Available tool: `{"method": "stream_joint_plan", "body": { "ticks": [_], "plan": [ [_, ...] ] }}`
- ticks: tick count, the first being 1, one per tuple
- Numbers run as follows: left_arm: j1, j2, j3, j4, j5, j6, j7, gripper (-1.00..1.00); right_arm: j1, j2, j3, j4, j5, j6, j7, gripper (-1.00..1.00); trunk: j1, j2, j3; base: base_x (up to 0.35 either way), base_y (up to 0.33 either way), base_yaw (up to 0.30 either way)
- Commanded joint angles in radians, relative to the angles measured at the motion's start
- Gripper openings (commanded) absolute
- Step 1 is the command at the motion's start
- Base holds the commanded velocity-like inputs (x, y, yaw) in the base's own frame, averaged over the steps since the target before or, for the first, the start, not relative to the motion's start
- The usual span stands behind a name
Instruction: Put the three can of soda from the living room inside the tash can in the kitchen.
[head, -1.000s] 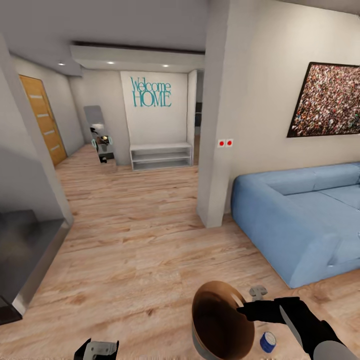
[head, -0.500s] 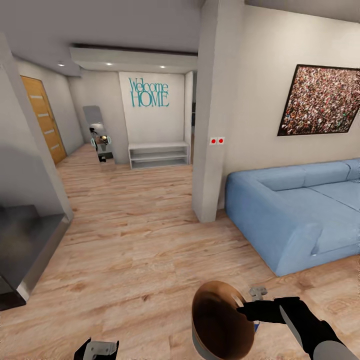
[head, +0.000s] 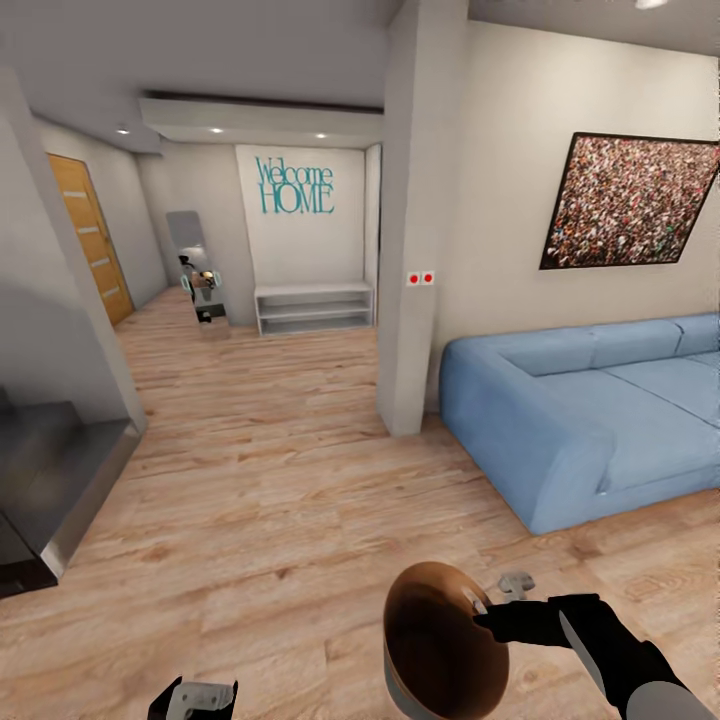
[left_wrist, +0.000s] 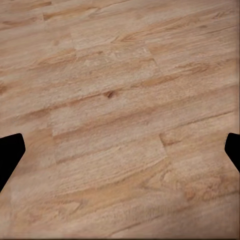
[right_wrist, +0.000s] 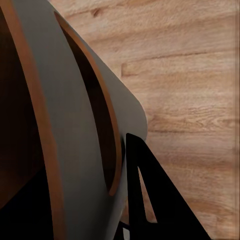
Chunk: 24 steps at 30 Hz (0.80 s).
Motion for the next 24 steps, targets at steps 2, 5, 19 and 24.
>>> {"method": "stream_joint_plan", "body": {
  "ticks": [2,5,19,24],
  "plan": [
    [0.000,0.000,0.000,0.000,0.000,0.000,0.000,1.00,0.000,0.000,-0.002,-0.001,-0.015,0.006,0.002,-1.00,0.000,0.000,0.000,-0.066,-0.107,0.000],
    [0.000,0.001,0.000,0.000,0.000,0.000,0.000,1.00,-0.001,0.000,-0.003,-0.001,-0.016,0.006,0.002,-1.00,0.000,0.000,0.000,-0.036,-0.059,-0.012],
    [0.000,0.001,0.000,0.001,0.000,0.000,0.000,1.00,0.000,-0.001,-0.006,-0.001,-0.018,0.005,0.007,-1.00,0.000,0.000,0.005,-0.005,-0.008,-0.185],
    [0.000,0.001,0.000,0.000,0.000,0.000,0.000,1.00,0.000,-0.001,-0.006,-0.001,-0.018,0.005,0.008,-1.00,0.000,0.000,0.007,0.000,0.000,-0.241]
  ]
}}
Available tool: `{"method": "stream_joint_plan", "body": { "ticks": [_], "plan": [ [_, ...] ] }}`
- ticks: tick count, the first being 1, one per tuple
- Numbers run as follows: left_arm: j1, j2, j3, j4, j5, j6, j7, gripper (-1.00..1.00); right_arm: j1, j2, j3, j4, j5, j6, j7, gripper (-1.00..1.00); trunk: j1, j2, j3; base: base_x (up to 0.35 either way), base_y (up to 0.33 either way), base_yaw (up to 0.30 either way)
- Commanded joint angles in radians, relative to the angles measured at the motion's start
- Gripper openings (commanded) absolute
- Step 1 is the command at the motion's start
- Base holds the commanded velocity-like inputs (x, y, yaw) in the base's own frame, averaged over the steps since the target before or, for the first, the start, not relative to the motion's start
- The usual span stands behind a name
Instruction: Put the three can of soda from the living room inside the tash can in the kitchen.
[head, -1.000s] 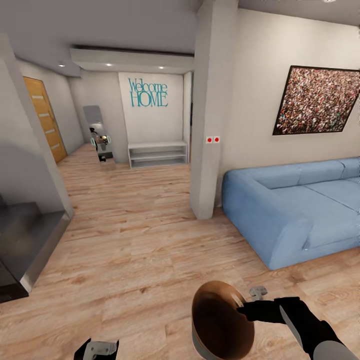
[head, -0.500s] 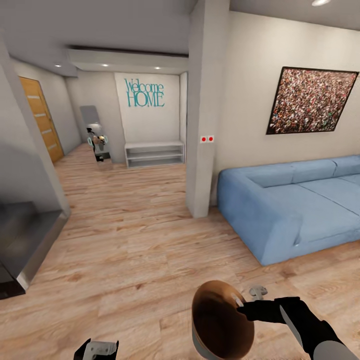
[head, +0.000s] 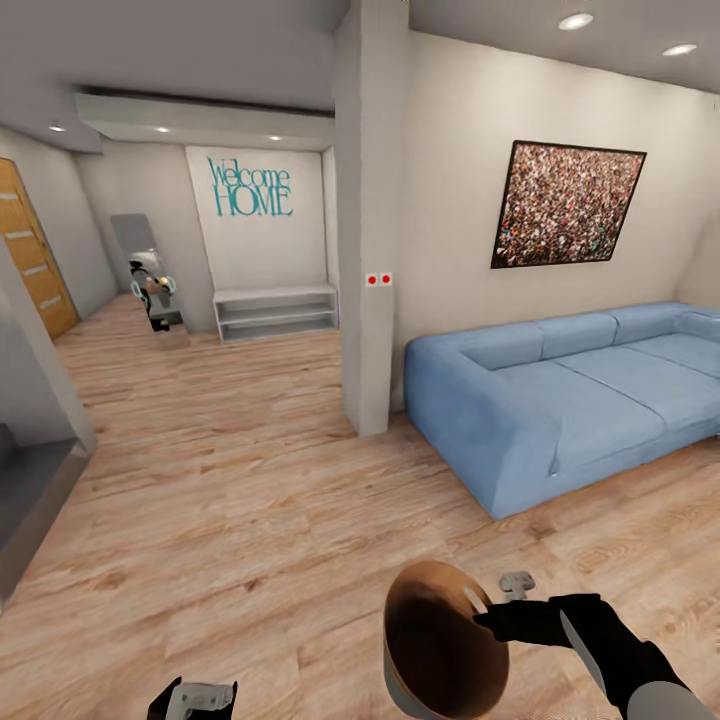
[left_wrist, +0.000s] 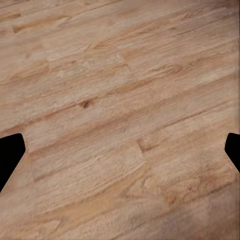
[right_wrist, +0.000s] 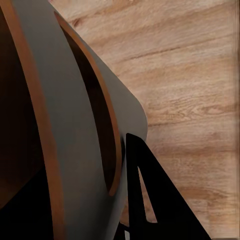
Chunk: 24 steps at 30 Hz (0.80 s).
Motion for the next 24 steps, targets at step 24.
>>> {"method": "stream_joint_plan", "body": {
  "ticks": [24],
  "plan": [
    [0.000,0.000,0.000,-0.002,0.000,-0.001,0.000,1.00,-0.001,0.000,-0.008,-0.002,-0.016,0.005,-0.001,-1.00,0.000,0.000,0.012,0.000,0.000,-0.244]
  ]
}}
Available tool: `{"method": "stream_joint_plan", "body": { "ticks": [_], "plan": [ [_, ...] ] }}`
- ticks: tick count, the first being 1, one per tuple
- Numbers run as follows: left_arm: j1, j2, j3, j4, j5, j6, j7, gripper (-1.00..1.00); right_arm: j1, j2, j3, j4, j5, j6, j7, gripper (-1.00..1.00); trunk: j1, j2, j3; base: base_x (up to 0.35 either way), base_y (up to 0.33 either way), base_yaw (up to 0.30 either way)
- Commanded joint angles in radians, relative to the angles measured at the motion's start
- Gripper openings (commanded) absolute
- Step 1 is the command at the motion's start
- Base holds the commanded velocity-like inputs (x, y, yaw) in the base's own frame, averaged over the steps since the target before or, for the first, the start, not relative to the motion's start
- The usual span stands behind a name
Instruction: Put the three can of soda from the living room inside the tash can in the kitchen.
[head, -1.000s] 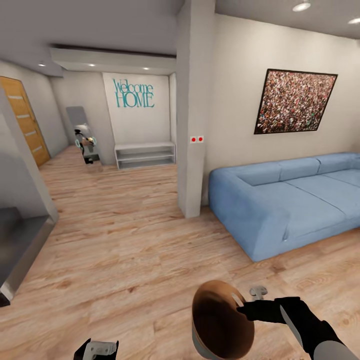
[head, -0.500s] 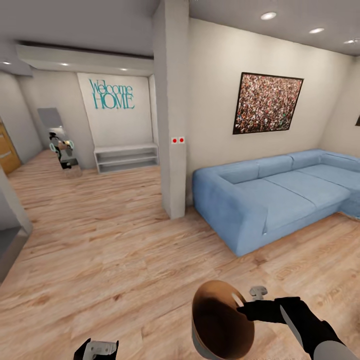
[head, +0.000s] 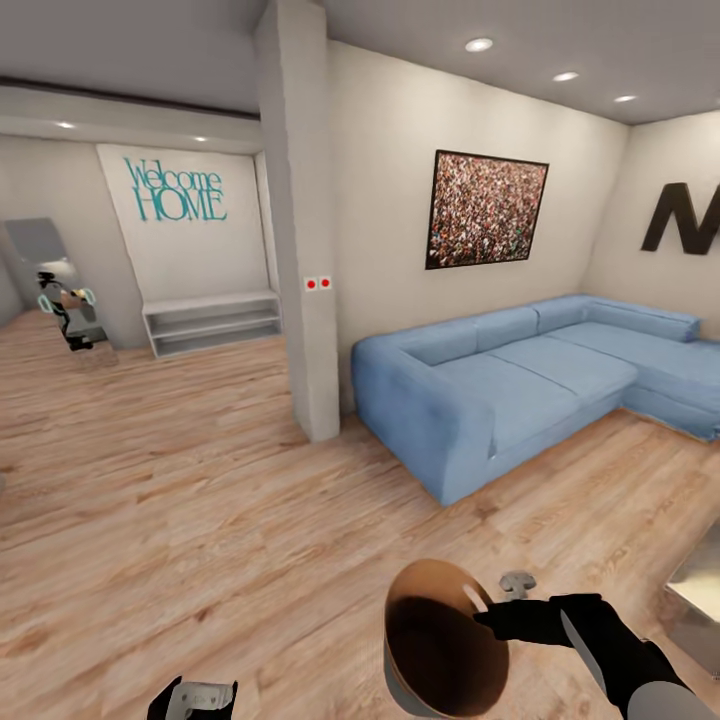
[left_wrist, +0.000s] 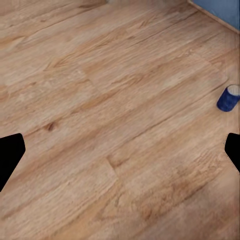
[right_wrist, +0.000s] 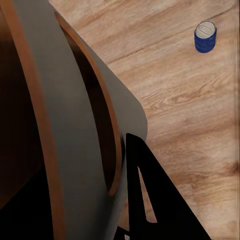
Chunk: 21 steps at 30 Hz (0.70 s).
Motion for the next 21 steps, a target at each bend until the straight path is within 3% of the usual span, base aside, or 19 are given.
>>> {"method": "stream_joint_plan", "body": {
  "ticks": [1,21],
  "plan": [
    [0.000,0.000,0.000,0.000,0.000,0.000,0.000,1.00,0.000,0.000,-0.002,-0.001,-0.014,0.006,0.002,-1.00,0.000,0.000,0.000,0.000,0.000,-0.250],
    [0.000,0.000,0.000,0.000,0.000,0.000,0.000,1.00,-0.001,-0.010,-0.007,-0.001,-0.022,0.013,0.003,-1.00,0.000,0.000,0.000,0.000,0.000,-0.251]
  ]
}}
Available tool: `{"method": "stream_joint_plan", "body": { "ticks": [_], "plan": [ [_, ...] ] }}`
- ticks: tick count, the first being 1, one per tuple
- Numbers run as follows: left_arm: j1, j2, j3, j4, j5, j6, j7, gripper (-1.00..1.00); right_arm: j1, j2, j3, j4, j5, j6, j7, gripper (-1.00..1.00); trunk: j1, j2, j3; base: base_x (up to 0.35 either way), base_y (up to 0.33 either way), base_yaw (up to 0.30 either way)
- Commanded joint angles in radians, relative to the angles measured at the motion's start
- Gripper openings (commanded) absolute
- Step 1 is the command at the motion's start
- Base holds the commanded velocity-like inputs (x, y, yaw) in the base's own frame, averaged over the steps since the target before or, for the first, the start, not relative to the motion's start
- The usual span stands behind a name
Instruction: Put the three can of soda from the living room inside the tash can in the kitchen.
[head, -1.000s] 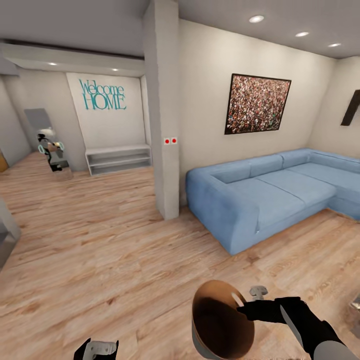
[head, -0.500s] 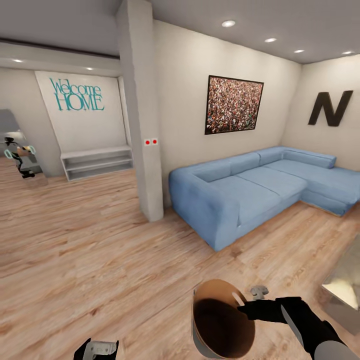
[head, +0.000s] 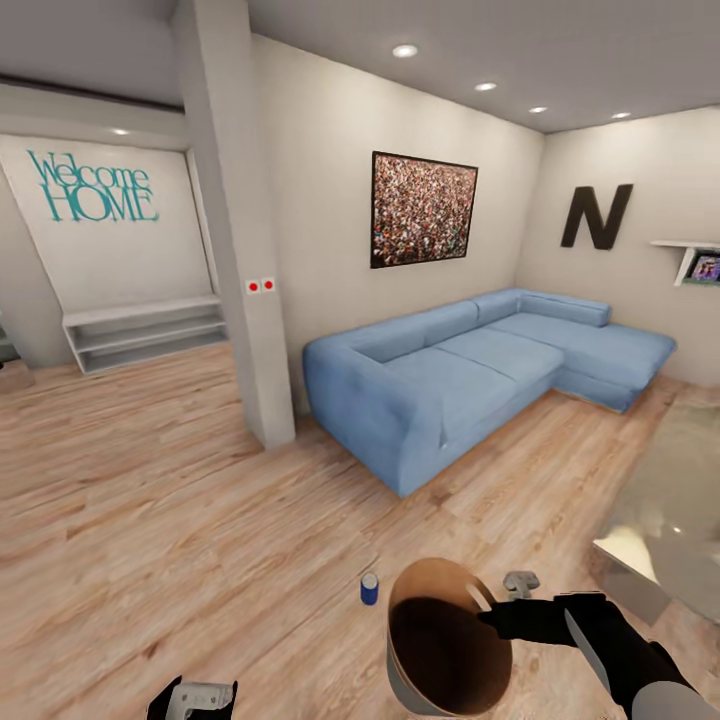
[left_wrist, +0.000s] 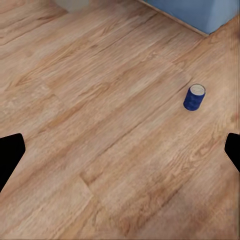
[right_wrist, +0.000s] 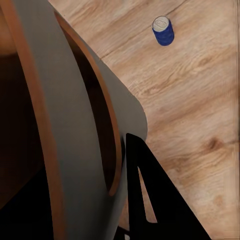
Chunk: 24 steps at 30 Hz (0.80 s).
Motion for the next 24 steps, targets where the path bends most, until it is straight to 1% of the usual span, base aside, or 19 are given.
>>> {"method": "stream_joint_plan", "body": {
  "ticks": [1,7,12,16,24],
  "plan": [
    [0.000,0.000,0.000,0.000,0.000,0.000,0.000,1.00,0.000,0.000,-0.001,-0.001,-0.014,0.005,0.002,-1.00,0.000,0.000,0.000,0.000,0.000,-0.252],
    [0.001,0.000,0.000,0.000,0.000,0.000,0.001,1.00,0.000,0.000,-0.002,-0.002,-0.015,0.001,0.002,-1.00,0.000,0.000,0.000,0.011,0.000,-0.252],
    [0.002,0.000,0.000,-0.001,-0.001,0.000,0.001,1.00,0.000,0.002,-0.001,-0.002,-0.014,-0.001,0.000,-1.00,0.000,0.000,0.000,0.078,0.000,-0.236],
    [0.002,0.000,0.000,0.001,0.000,-0.012,0.000,1.00,0.000,0.005,0.000,-0.002,-0.014,-0.002,-0.004,-1.00,0.000,0.000,0.000,0.101,0.000,-0.084],
    [0.002,0.000,0.000,0.002,0.000,-0.016,0.000,1.00,0.000,0.005,0.000,-0.002,-0.013,-0.002,-0.006,-1.00,0.000,0.000,0.000,0.034,0.000,-0.014]
  ]
}}
